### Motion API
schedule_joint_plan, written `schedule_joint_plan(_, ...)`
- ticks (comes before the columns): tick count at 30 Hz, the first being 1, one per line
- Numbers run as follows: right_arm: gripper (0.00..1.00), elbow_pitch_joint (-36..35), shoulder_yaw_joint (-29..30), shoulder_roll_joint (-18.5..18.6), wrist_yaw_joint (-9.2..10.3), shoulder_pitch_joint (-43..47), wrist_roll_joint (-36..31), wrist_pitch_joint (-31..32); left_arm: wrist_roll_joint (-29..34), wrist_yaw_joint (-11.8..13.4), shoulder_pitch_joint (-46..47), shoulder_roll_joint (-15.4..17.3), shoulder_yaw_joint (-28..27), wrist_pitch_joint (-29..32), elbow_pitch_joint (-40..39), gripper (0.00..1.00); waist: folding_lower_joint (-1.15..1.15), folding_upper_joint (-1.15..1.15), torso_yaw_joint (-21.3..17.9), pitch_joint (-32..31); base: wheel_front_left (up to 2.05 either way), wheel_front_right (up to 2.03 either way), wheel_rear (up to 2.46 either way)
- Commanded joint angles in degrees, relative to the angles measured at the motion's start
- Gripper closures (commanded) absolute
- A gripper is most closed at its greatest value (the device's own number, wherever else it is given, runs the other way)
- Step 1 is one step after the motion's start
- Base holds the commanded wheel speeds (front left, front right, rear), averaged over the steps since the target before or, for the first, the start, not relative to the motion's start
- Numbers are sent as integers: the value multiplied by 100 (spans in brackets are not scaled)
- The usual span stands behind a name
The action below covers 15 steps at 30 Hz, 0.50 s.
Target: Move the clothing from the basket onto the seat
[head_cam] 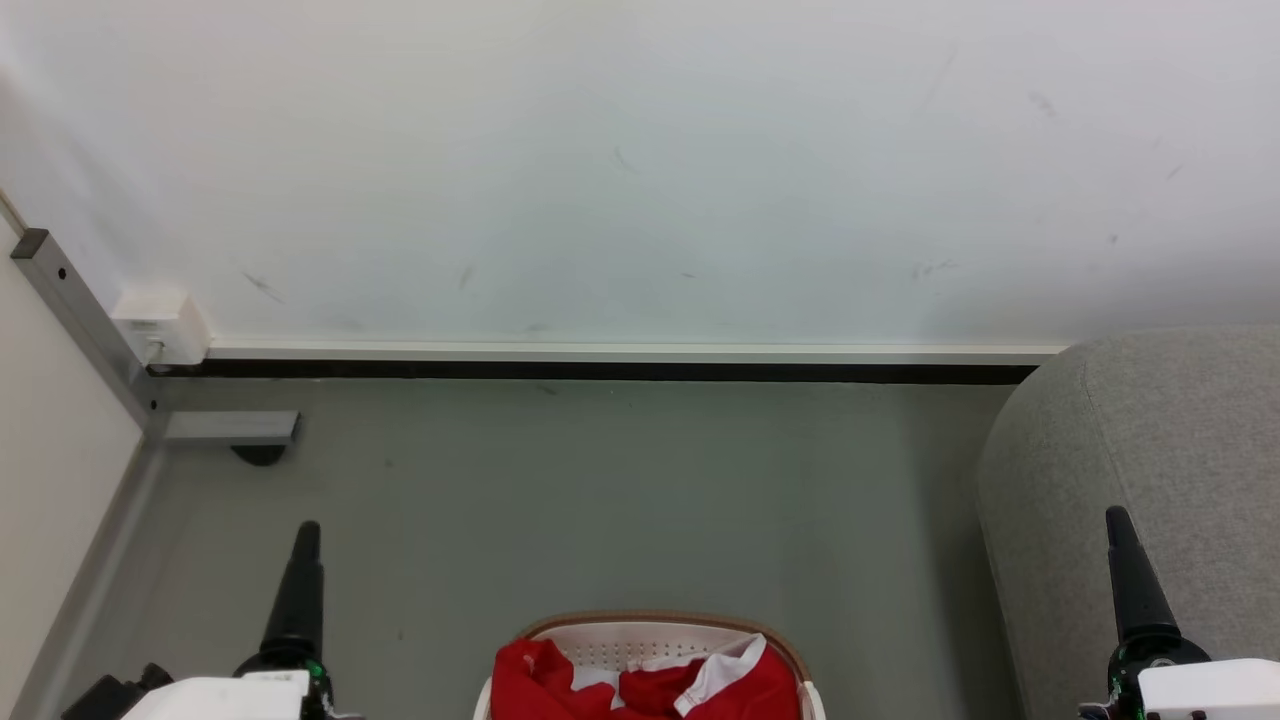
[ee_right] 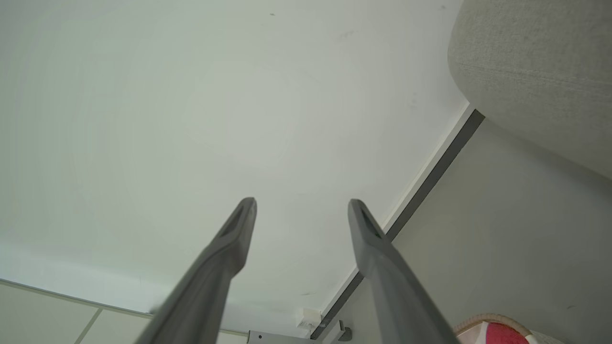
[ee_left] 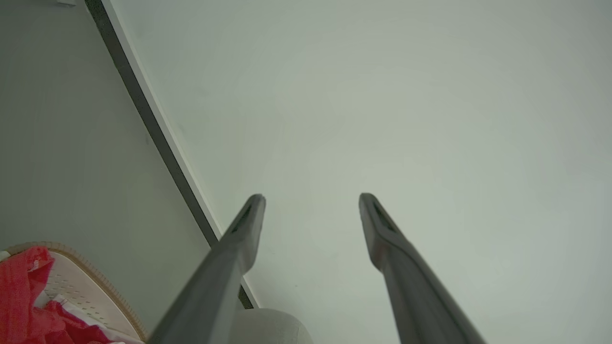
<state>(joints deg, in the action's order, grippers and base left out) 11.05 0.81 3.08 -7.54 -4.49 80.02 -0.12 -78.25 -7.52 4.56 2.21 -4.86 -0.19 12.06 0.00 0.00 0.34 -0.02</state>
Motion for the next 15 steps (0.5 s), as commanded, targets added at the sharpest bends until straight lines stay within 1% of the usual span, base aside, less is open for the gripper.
schedule_joint_plan(1, 0, -141, -42, 70, 2, -106, -318, -79, 285, 1, 88, 40, -7, -70, -137, 0, 0, 0, 4, 1, 0, 0, 0)
schedule_joint_plan(3, 0, -156, -58, 71, 2, -103, -447, -101, 400, 10, 85, 41, -10, -94, -145, 0, 0, 0, 6, 1, 0, 0, 0)
schedule_joint_plan(15, 0, -194, -402, 191, 3, -76, -1984, -355, 1931, 244, 29, 50, 154, -348, -300, 0, 0, 0, 16, -22, 0, 0, 0)
